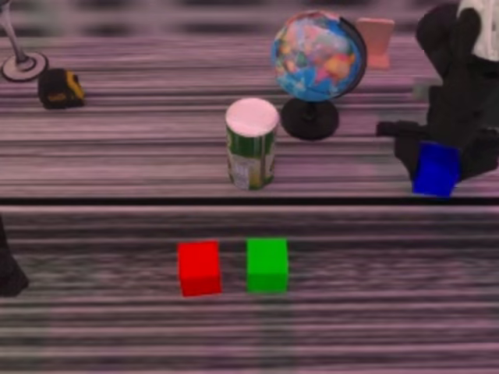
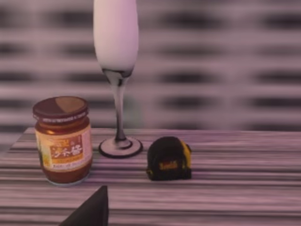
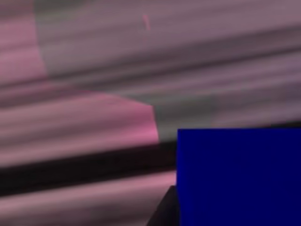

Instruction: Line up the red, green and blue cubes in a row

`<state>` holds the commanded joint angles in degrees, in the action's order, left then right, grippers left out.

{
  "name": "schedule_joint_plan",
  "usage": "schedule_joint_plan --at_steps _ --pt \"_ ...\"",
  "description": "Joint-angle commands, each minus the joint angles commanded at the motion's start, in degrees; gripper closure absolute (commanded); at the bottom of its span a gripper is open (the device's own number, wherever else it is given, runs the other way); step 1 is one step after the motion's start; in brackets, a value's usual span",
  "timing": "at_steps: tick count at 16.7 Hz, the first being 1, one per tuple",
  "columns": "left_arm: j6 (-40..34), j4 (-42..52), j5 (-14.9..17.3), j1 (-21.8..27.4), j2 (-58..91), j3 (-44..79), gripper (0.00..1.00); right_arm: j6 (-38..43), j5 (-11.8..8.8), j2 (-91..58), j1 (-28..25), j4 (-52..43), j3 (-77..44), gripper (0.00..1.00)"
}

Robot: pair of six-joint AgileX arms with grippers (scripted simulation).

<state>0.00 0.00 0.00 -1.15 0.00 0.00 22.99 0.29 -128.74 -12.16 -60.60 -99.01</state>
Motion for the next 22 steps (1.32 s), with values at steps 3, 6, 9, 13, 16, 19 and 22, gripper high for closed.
schedule_joint_plan --at_steps 3,6,9,13,16,19,22 --pt "0.0 0.0 0.0 0.0 0.0 0.0 0.0 -0.1 0.0 1.9 -0.2 -4.3 -2.8 1.0" --pt "0.0 0.0 0.0 0.0 0.0 0.0 0.0 -0.1 0.0 2.1 -0.2 -4.6 -3.0 1.0" --pt "0.0 0.0 0.0 0.0 0.0 0.0 0.0 0.4 0.0 2.4 -0.8 -4.4 -2.3 1.0" --pt "0.0 0.0 0.0 0.0 0.0 0.0 0.0 4.7 0.0 6.7 -8.0 -3.5 2.8 1.0" --pt "0.0 0.0 0.0 0.0 0.0 0.0 0.0 9.1 -0.1 11.1 -15.5 -2.7 8.1 1.0" --pt "0.0 0.0 0.0 0.0 0.0 0.0 0.0 12.9 -0.1 15.0 -22.3 -1.9 12.6 1.0" --pt "0.0 0.0 0.0 0.0 0.0 0.0 0.0 14.3 -0.1 16.6 -24.6 -1.6 14.4 1.0"
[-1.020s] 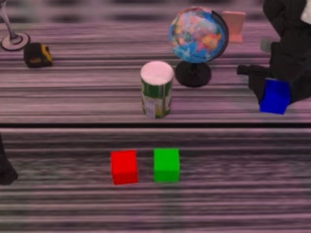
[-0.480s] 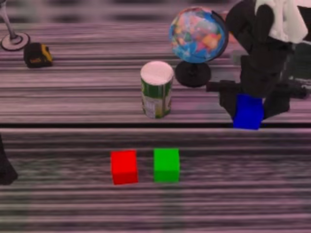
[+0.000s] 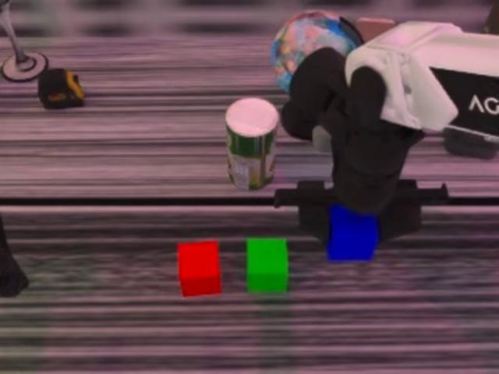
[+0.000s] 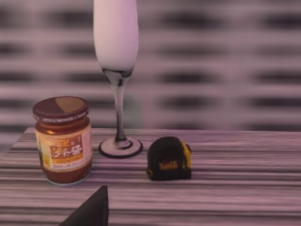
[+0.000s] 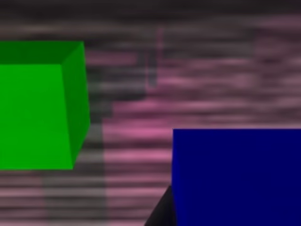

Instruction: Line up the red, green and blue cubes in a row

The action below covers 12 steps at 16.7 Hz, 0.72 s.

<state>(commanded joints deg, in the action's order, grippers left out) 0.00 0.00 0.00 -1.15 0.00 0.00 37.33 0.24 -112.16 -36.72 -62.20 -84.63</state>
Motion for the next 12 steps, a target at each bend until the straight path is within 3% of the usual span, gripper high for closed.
schedule_joint_plan --at_steps 5,12 --pt "0.0 0.0 0.0 0.0 0.0 0.0 0.0 -0.1 -0.1 -0.6 0.1 0.9 0.6 1.0" --pt "0.0 0.0 0.0 0.0 0.0 0.0 0.0 0.1 0.0 -5.3 0.0 13.8 8.3 1.0"
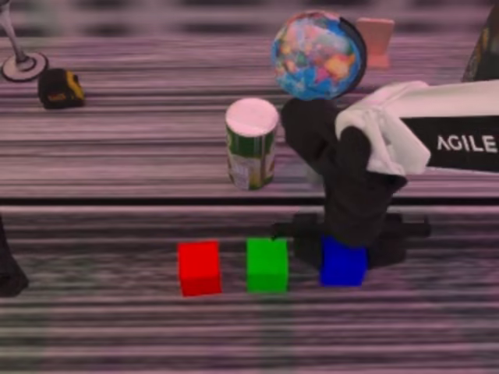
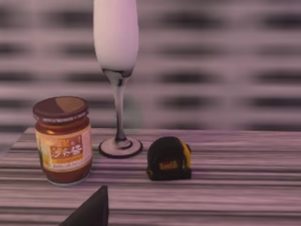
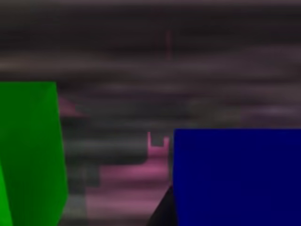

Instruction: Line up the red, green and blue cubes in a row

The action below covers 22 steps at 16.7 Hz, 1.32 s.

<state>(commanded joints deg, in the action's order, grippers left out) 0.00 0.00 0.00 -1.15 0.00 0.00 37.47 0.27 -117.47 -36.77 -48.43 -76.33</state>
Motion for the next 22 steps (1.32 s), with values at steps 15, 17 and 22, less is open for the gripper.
schedule_joint_plan --at_steps 15,17,22 --pt "0.0 0.0 0.0 0.0 0.0 0.0 0.0 0.0 0.0 -0.3 0.0 0.6 0.4 0.17" --pt "0.0 0.0 0.0 0.0 0.0 0.0 0.0 0.0 0.0 -0.3 0.0 0.6 0.4 0.02" --pt "0.0 0.0 0.0 0.0 0.0 0.0 0.0 0.0 0.0 -0.3 0.0 0.6 0.4 0.0"
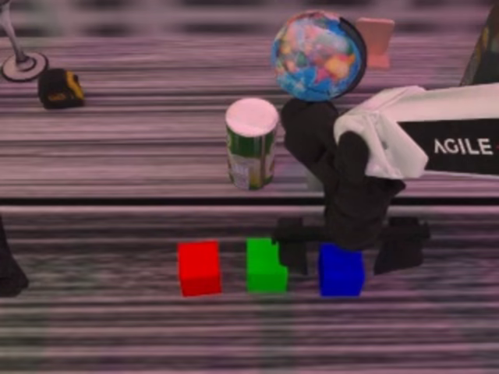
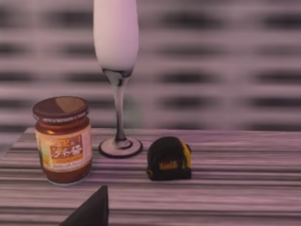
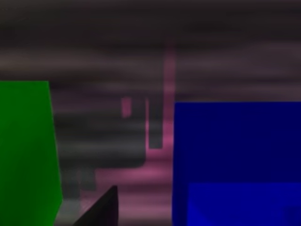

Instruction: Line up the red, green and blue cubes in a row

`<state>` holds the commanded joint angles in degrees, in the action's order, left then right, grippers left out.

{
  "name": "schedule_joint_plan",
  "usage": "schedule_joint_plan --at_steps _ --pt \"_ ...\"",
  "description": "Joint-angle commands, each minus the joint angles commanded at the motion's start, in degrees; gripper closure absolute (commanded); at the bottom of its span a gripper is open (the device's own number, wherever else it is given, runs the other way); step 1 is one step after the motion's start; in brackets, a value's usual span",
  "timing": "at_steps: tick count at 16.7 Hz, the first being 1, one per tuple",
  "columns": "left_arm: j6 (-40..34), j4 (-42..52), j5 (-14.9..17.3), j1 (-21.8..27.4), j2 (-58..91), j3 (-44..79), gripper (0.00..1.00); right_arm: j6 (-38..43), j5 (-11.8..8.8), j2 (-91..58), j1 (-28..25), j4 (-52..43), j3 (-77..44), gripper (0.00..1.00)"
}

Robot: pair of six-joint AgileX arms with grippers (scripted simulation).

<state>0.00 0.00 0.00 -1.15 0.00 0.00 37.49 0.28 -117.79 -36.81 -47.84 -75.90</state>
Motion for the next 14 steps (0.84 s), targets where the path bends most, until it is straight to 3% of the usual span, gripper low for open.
schedule_joint_plan --at_steps 6,14 --pt "0.0 0.0 0.0 0.0 0.0 0.0 0.0 -0.1 0.0 0.3 -0.1 -1.0 -0.8 0.0" --pt "0.0 0.0 0.0 0.0 0.0 0.0 0.0 -0.1 0.0 5.6 -0.4 -14.4 -8.9 0.0"
